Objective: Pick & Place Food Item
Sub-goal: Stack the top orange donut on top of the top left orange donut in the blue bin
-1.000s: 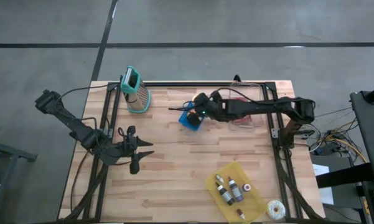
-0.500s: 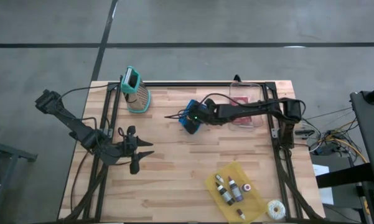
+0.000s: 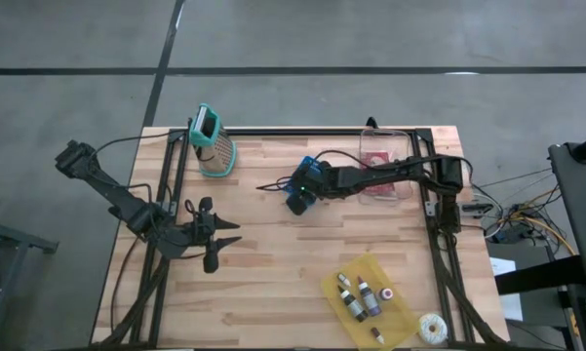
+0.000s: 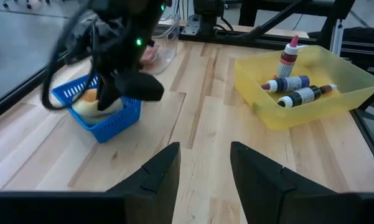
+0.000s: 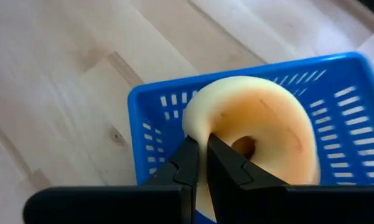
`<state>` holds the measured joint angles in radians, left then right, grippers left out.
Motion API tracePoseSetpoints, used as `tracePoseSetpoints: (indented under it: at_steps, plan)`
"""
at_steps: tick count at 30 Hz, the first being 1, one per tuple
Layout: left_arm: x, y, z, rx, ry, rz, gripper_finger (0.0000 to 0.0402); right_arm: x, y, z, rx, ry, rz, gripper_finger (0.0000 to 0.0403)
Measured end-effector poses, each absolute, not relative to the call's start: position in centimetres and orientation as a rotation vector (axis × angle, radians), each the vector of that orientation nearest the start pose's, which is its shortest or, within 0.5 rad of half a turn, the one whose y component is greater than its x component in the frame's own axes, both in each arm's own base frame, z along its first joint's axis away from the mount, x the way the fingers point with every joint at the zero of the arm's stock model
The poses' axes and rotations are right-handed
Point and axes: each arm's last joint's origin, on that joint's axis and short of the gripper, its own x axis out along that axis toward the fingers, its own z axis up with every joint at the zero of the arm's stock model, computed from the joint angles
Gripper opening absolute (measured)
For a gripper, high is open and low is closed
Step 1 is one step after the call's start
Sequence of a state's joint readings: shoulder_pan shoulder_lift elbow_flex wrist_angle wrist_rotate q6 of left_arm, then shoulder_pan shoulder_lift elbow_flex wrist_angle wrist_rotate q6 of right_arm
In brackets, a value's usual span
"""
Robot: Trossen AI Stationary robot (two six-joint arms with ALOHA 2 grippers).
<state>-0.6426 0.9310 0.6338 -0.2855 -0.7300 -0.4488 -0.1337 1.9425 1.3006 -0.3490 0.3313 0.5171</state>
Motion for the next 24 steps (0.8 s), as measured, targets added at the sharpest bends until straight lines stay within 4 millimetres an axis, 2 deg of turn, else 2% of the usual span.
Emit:
tracePoseSetpoints:
  at_steps: [11,24]
  plan:
    - [16.3,-9.8,25.2,-0.072,0.418,0.182,0.0149,40.1,-6.4,14.5,0.354,0.907,-0.682,0.0019]
    - [16.3,-9.8,25.2,-0.071,0.419,0.182,0.0149,40.1,-6.4,14.5,0.355,0.91,-0.681,0.0033]
